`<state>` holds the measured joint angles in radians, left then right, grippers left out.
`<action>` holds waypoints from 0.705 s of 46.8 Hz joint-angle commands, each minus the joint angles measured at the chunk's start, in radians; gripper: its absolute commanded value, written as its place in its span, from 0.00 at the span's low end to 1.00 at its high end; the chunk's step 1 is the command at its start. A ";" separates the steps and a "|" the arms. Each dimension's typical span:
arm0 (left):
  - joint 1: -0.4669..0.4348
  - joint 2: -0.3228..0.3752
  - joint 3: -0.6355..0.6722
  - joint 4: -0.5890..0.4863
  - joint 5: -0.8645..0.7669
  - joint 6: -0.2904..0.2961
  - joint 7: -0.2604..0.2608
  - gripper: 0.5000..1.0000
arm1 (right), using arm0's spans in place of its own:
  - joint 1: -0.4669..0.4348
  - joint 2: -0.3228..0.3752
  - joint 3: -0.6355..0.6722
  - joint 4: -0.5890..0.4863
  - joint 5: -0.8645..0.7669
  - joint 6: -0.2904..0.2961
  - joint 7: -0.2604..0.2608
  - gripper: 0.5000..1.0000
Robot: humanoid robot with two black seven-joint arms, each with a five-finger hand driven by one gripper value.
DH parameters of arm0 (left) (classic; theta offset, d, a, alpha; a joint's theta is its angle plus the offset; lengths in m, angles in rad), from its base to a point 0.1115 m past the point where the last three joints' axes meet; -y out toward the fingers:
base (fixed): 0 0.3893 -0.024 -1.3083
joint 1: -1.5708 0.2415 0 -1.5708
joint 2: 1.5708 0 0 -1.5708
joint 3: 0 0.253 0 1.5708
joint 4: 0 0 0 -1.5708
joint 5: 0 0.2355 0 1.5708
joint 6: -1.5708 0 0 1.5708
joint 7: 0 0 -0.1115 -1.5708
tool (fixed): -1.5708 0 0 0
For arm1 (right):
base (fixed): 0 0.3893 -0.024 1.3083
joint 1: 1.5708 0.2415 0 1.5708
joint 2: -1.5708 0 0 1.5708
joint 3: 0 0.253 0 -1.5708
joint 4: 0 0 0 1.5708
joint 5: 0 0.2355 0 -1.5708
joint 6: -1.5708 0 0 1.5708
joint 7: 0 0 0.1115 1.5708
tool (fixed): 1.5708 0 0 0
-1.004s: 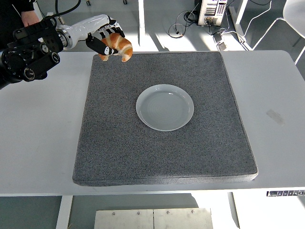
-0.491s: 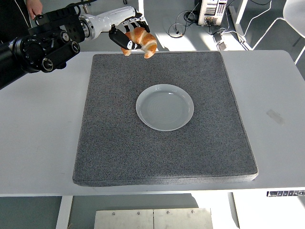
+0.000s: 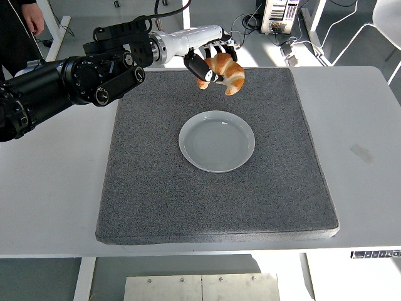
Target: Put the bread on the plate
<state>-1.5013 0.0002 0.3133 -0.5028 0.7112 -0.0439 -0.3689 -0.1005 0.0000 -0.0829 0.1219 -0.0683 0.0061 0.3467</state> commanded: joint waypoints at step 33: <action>0.144 0.000 0.044 0.001 0.082 0.003 -0.087 0.00 | 0.001 0.000 0.000 -0.001 0.001 0.000 0.000 1.00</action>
<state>-1.3687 0.0000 0.3358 -0.5033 0.7930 -0.0413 -0.4539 -0.1008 0.0000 -0.0828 0.1214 -0.0682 0.0061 0.3467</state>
